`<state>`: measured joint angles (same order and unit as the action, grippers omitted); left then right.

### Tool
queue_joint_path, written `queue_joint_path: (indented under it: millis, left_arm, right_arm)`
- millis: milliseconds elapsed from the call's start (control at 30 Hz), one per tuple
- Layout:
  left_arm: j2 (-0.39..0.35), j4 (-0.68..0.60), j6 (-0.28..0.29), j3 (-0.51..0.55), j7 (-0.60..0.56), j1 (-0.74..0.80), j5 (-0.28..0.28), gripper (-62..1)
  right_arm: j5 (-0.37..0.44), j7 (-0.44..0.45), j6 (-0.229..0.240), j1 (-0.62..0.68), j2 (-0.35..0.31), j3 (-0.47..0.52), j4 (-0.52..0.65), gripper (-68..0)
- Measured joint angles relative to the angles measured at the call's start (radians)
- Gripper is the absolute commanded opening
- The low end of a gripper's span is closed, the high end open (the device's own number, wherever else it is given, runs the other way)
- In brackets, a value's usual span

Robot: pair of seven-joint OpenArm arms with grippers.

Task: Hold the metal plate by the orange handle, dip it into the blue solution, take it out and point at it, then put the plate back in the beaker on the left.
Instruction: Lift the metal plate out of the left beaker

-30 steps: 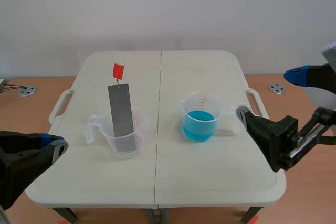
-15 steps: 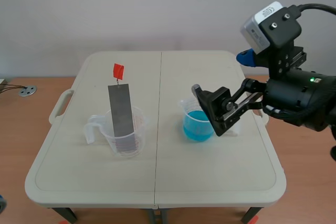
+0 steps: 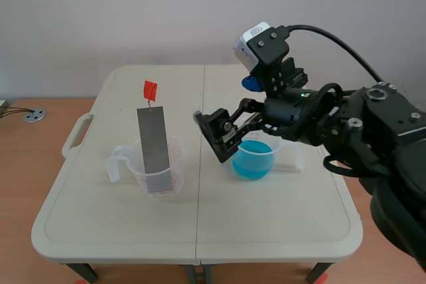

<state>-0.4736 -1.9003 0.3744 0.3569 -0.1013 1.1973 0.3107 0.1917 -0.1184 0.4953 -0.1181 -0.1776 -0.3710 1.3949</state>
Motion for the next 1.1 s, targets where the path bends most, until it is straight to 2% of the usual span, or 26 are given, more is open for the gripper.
queue_joint_path:
  millis: [100,233,367,600,800,933,1100]
  left_arm:
    - [0.000,0.000,0.000,0.000,-0.001,0.000,0.000,-59.4]
    - [0.000,0.000,0.000,0.000,-0.001,0.000,0.000,-59.4]
    - [0.000,0.000,0.000,0.000,-0.001,-0.001,0.000,-59.4]
    - [0.000,0.000,0.000,0.000,-0.001,-0.001,0.000,-59.4]
    - [0.000,0.000,0.000,0.000,-0.001,-0.001,0.000,-59.4]
    - [0.000,0.000,0.000,0.000,-0.001,-0.001,0.000,-59.4]
    - [0.000,0.000,0.000,0.000,-0.001,-0.001,0.000,-59.4]
  right_arm:
    - [-0.011,0.000,0.023,-0.058,0.039,-0.019,-0.077,-2.3]
    - [-0.046,0.001,0.030,-0.119,0.091,-0.024,-0.153,-2.3]
    - [-0.073,0.000,0.069,-0.168,0.135,-0.039,-0.214,-2.3]
    - [-0.122,0.001,0.075,-0.223,0.206,-0.050,-0.289,-2.3]
    - [-0.152,0.002,0.079,-0.281,0.259,-0.050,-0.397,-2.3]
    - [-0.181,0.009,0.105,-0.303,0.300,-0.050,-0.452,-2.3]
    - [-0.207,0.022,0.115,-0.322,0.315,-0.050,-0.488,-2.3]
